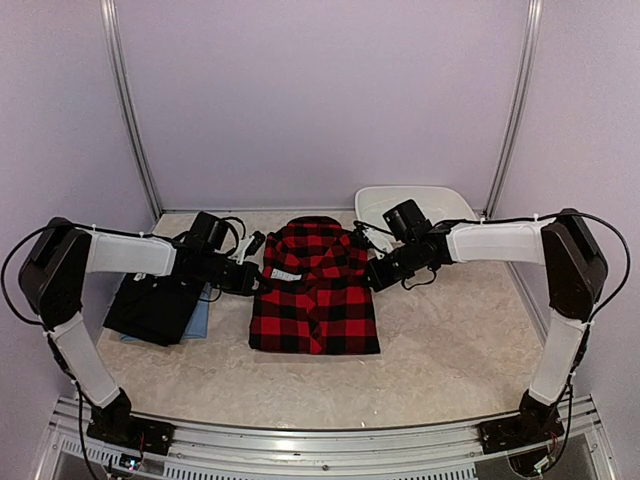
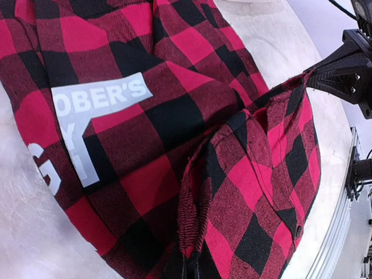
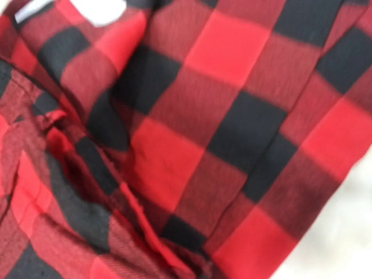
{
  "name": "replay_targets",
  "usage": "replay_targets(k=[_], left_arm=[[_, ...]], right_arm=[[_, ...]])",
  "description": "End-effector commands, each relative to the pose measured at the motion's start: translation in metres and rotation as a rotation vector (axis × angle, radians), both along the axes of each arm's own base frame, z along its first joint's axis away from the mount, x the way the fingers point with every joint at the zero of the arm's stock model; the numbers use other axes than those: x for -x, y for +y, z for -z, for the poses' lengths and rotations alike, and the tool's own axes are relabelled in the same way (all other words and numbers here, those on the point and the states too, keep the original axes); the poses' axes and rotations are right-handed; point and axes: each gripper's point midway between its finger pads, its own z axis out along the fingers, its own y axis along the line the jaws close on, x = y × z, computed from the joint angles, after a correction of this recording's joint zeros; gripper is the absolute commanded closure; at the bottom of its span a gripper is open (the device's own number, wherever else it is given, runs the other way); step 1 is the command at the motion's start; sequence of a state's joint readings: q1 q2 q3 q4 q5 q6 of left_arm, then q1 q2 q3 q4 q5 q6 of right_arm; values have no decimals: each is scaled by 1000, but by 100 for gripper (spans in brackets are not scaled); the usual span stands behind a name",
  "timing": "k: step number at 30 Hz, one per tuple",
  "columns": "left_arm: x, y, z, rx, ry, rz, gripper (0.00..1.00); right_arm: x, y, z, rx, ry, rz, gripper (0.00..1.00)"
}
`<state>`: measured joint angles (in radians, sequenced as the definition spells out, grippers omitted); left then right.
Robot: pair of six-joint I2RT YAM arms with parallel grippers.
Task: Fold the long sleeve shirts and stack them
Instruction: Smooth out the 2/3-rectangle-folded shirt at the center of the board.
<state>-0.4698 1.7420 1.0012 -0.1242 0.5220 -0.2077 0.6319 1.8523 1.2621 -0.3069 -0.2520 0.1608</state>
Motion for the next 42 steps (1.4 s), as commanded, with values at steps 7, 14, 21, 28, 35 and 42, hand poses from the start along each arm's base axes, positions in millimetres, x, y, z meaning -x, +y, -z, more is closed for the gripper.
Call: replay_targets(k=[7,14,21,28,35,42], left_arm=[[-34,21,-25,47,-74,-80,100],[-47,11,10,14,-12,-65,100],[-38,10,61,-73,72,-67,100],[-32,1,60,-92,50,-62,91],[-36,-3,44,-106,1,-69,80],[-38,4,38,-130,-9,-96,80]], right_arm=[[-36,-20,-12,45,-63,69,100],[-49,-15,22,72,-12,51,100],[-48,-12,47,77,18,40,100],[-47,-18,24,72,-29,50,61],[-24,-14,-30,-5,-92,28,36],[31,24,-35,-90,-49,-101,44]])
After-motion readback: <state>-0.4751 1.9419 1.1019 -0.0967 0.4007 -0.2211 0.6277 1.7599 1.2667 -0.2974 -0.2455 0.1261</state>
